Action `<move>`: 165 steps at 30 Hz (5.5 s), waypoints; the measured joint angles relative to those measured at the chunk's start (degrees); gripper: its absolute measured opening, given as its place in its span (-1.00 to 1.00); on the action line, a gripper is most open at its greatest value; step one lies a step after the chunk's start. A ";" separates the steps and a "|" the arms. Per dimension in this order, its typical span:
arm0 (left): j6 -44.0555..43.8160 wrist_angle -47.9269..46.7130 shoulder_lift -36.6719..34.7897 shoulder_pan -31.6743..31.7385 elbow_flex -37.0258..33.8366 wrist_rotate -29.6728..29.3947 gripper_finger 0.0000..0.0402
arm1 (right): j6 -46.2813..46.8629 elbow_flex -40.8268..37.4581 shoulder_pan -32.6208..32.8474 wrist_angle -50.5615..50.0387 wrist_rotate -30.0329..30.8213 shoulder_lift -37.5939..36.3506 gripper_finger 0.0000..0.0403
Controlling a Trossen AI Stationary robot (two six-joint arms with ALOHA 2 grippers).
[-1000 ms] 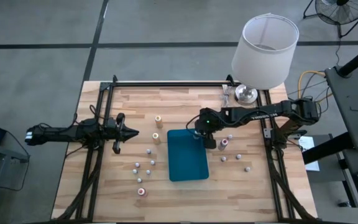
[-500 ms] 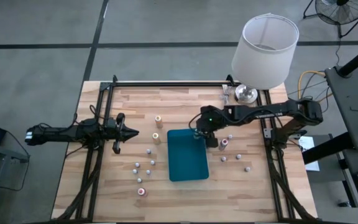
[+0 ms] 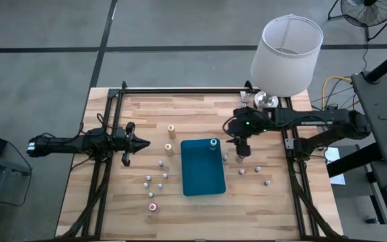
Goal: Pick & Place food coloring
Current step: Put the large red food coloring bottle into the blue bin
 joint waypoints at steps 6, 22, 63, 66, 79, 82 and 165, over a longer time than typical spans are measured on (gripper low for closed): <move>0.02 0.00 0.00 -0.01 -0.01 0.01 -1.00 | 6.08 0.00 0.82 -7.51 -4.89 -3.49 -0.07; 0.02 -0.04 0.00 -0.01 -0.01 -0.01 -1.00 | 6.50 -1.04 4.68 -9.83 -7.51 -2.73 0.24; 0.00 -0.04 0.00 0.01 0.00 0.01 -1.00 | -1.88 -14.80 4.69 -2.24 -4.49 -2.50 0.34; 0.00 -0.04 0.00 -0.01 -0.01 0.01 -1.00 | -1.47 -15.15 4.69 -1.57 -4.48 -2.50 0.34; 0.00 -0.04 0.00 -0.01 0.02 0.01 -1.00 | -2.19 -15.66 4.69 -1.00 -4.47 -2.50 0.14; 0.00 -0.04 0.01 0.00 0.00 0.01 -1.00 | -2.30 -15.66 4.69 -0.95 -4.47 -2.52 0.00; 0.00 -0.25 0.02 0.00 0.01 0.00 -1.00 | -3.89 30.32 4.68 -7.39 -0.92 25.63 -0.45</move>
